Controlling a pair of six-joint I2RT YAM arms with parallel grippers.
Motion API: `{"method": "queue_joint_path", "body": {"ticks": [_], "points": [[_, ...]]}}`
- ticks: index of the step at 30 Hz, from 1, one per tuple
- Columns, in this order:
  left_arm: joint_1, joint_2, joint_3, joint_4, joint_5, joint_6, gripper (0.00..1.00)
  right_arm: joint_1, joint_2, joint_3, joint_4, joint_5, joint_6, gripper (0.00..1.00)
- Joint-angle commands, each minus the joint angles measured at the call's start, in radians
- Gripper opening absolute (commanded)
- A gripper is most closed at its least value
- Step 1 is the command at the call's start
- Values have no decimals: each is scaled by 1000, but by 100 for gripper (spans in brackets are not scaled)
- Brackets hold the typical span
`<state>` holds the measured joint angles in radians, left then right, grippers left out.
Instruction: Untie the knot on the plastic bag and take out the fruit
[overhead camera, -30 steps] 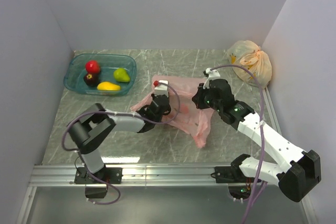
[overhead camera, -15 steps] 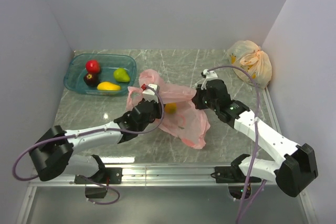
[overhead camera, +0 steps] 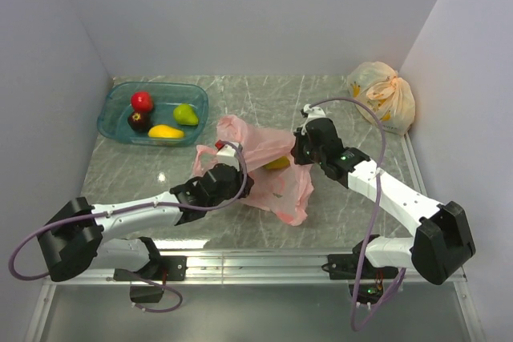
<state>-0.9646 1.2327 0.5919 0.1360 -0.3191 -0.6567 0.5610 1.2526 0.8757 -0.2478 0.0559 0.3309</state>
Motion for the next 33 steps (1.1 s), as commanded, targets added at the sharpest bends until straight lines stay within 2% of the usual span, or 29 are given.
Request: {"method": "queue_joint_path", "body": {"ticks": [1, 2, 3, 4, 7, 10, 12, 13, 14, 20, 24, 26, 29, 33], "points": [[-14, -7, 9, 40, 3, -47, 42, -12, 10, -4, 18, 73, -20, 0], [-16, -13, 11, 50, 5, -44, 60, -12, 16, 5, 12, 68, -18, 0], [-17, -30, 17, 68, 6, -37, 67, -12, 16, 9, 5, 65, -13, 0], [-25, -41, 22, 77, 8, -9, 80, -12, 15, 20, 1, 62, -15, 0], [-42, -99, 31, 94, 37, 108, 91, -10, 13, 61, -28, 59, -21, 0], [-42, -157, 62, 24, 63, 222, 96, -10, 33, 123, -82, 35, -46, 0], [-39, -151, 106, -57, 14, 224, 99, -10, 50, 167, -155, 32, -56, 0], [-34, -132, 130, -172, -62, 176, 99, -12, 50, 202, -172, 29, -61, 0], [-26, -107, 175, -235, -66, 154, 99, -12, 44, 213, -179, 19, -67, 0], [-17, 105, 226, -367, -29, 31, 99, -12, -12, 307, -176, -109, -76, 0], [-17, 255, 313, -487, -98, -44, 99, -12, -18, 370, -197, -180, -81, 0], [-20, 267, 327, -487, -89, -21, 99, -12, -19, 365, -183, -163, -76, 0], [-43, 194, 260, -368, -32, 54, 99, -16, 10, 362, -199, -88, -67, 0], [-54, -16, 142, -211, 57, 149, 99, -19, 56, 324, -185, -57, -75, 0]]}}
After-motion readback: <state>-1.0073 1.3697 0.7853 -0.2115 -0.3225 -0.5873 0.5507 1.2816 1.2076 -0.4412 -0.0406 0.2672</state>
